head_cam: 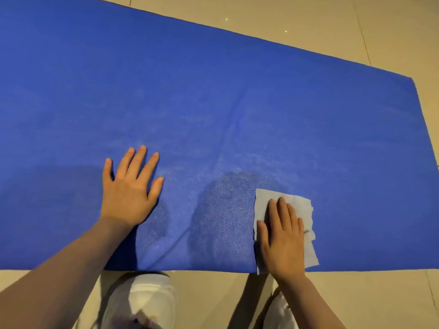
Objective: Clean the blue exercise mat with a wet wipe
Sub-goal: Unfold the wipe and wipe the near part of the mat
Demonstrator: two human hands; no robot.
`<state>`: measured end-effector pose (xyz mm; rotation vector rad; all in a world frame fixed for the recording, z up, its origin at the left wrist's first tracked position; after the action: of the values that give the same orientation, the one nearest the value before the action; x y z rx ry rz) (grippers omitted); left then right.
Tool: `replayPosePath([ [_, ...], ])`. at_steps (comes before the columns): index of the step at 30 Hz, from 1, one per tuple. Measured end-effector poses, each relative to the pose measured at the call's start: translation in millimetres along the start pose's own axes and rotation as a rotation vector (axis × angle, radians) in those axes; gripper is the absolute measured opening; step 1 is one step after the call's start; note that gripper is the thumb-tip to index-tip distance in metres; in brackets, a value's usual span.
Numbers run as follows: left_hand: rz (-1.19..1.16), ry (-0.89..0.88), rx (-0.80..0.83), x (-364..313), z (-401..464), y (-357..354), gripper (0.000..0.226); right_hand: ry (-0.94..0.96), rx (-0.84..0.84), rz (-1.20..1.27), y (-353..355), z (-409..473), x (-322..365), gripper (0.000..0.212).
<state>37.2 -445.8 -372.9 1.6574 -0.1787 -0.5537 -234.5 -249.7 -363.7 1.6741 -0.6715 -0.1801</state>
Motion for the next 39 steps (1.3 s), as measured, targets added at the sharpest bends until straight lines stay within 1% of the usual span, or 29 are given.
replayPosePath([
  [3, -0.008, 0.023, -0.013, 2, 1, 2, 0.058, 0.112, -0.011, -0.012, -12, 22, 35, 0.061],
  [8, 0.014, 0.032, -0.033, 2, 3, 2, 0.057, 0.398, -0.001, -0.056, -27, 79, 124, 0.057],
  [10, 0.012, 0.023, -0.056, 2, 3, 3, 0.057, 0.427, -0.004, -0.101, -27, 109, 138, 0.058],
  [11, 0.013, 0.018, -0.067, 1, 5, 4, 0.057, 0.4, -0.013, -0.12, -22, 127, 135, 0.06],
  [13, 0.023, 0.011, -0.08, 1, 6, 4, 0.058, 0.278, -0.011, -0.121, -8, 164, 107, 0.067],
  [15, 0.027, 0.013, -0.089, 0, 6, 4, 0.058, 0.086, 0.018, -0.097, 11, 193, 57, 0.075],
  [16, 0.032, 0.012, -0.096, 0, 6, 4, 0.058, -0.028, 0.028, -0.082, 22, 202, 29, 0.076],
  [18, 0.048, 0.001, -0.107, 0, 7, 5, 0.057, -0.245, -0.003, -0.05, 42, 204, -21, 0.068],
  [19, 0.053, -0.004, -0.109, -1, 8, 5, 0.057, -0.336, -0.031, -0.037, 48, 202, -34, 0.063],
  [20, 0.056, -0.006, -0.108, -1, 8, 5, 0.057, -0.421, -0.054, -0.015, 50, 200, -38, 0.06],
  [22, 0.064, -0.008, -0.105, -1, 8, 5, 0.057, -0.563, -0.096, 0.032, 41, 199, -22, 0.059],
  [23, 0.066, -0.008, -0.105, -1, 8, 5, 0.057, -0.576, -0.11, 0.031, 36, 202, -1, 0.06],
  [24, 0.065, -0.008, -0.102, -1, 8, 5, 0.057, -0.524, -0.103, 0.018, 26, 207, 26, 0.06],
  [25, 0.064, -0.01, -0.103, -1, 8, 5, 0.057, -0.424, -0.082, 0.0, 14, 213, 58, 0.061],
  [26, 0.063, -0.01, -0.105, -1, 9, 5, 0.057, -0.296, -0.072, -0.014, 1, 215, 94, 0.061],
  [29, 0.065, -0.001, -0.097, 0, 11, 5, 0.057, 0.094, -0.148, -0.055, -29, 193, 196, 0.062],
  [30, 0.07, -0.002, -0.095, 0, 11, 5, 0.057, 0.203, -0.125, -0.058, -36, 181, 218, 0.061],
  [32, 0.07, -0.007, -0.095, 0, 10, 4, 0.056, 0.434, -0.04, -0.05, -43, 160, 231, 0.057],
  [33, 0.066, -0.007, -0.096, 0, 10, 4, 0.056, 0.54, -0.013, -0.04, -42, 153, 225, 0.056],
  [34, 0.06, -0.004, -0.096, 0, 9, 4, 0.056, 0.601, 0.001, -0.037, -40, 151, 208, 0.056],
  [35, 0.053, -0.002, -0.094, 0, 9, 5, 0.057, 0.599, -0.005, -0.049, -35, 153, 185, 0.056],
  [36, 0.048, -0.001, -0.091, 0, 9, 5, 0.057, 0.537, -0.02, -0.062, -27, 156, 156, 0.058],
  [39, 0.035, 0.0, -0.083, 1, 9, 5, 0.058, 0.143, -0.01, -0.062, 2, 164, 54, 0.067],
])
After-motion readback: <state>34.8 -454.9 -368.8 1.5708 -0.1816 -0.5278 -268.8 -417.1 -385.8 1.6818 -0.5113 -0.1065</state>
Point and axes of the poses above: each hand's wrist, its own z-axis towards the middle knuckle, its own y-axis out of the back of the hand, x = y × z, the point moved 6 cm from there along z, towards the middle knuckle, and after that the axes turned 5 degrees about x, right-handed, at the moved point
